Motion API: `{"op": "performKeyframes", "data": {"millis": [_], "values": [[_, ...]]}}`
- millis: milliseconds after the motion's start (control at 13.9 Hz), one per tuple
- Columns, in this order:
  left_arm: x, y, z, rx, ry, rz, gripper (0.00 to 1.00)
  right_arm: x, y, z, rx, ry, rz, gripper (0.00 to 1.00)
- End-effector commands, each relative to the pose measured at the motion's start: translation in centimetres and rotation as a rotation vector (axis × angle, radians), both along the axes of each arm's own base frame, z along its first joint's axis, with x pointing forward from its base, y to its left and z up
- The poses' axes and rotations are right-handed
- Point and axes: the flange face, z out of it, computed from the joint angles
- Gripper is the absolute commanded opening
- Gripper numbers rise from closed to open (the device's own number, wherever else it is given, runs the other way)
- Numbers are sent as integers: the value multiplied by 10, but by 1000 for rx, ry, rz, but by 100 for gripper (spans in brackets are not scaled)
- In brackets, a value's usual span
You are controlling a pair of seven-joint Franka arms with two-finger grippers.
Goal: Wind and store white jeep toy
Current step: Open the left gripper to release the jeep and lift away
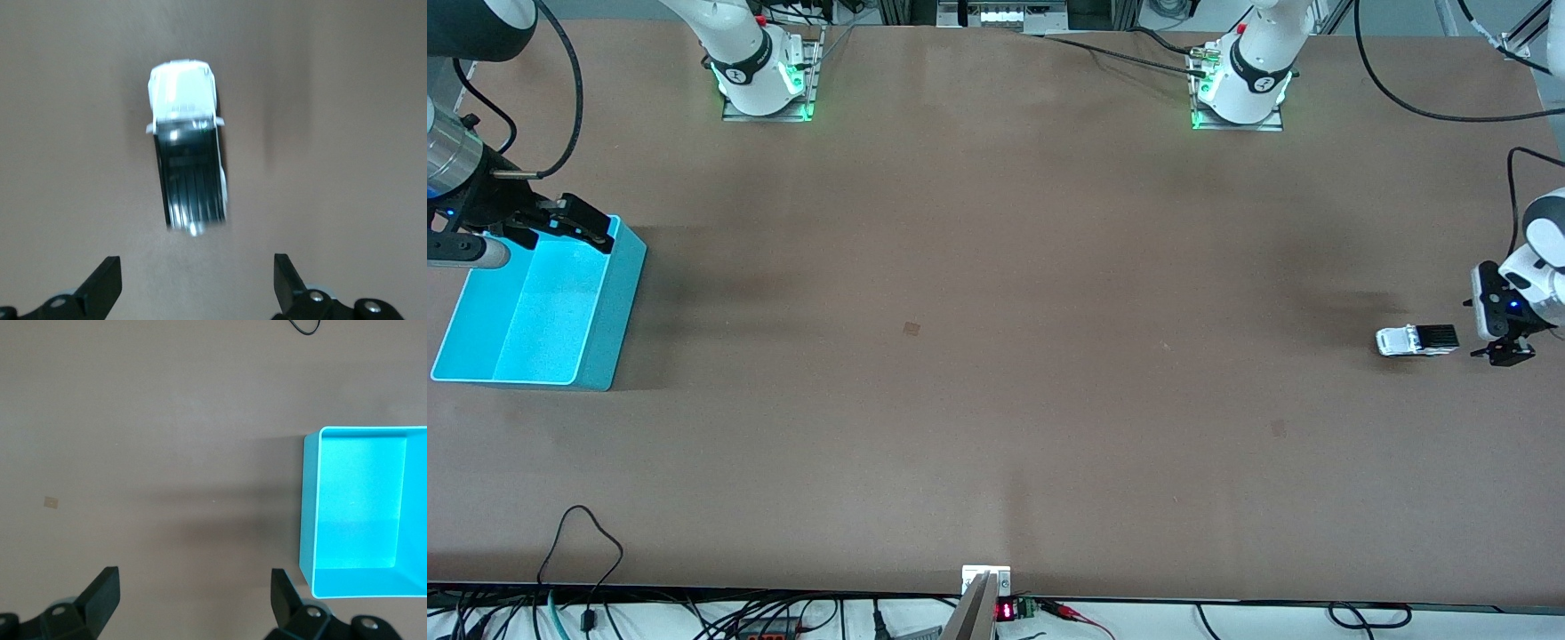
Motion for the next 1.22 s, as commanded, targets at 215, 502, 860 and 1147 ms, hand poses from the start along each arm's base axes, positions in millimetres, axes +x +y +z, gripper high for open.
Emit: {"op": "performKeyframes", "data": {"millis": [215,502,860,1147], "values": [[32,-70,99,20,97,256,100,-1,-1,2,8,-2,16,100],[55,-145,166,75,198,497,100,0,-2,0,8,1,14,100],[56,-228,233,155,197,782,100,0,-2,-1,8,3,16,100],[25,-269,268,154,90,1209,100,0,-2,0,8,1,14,100]]}}
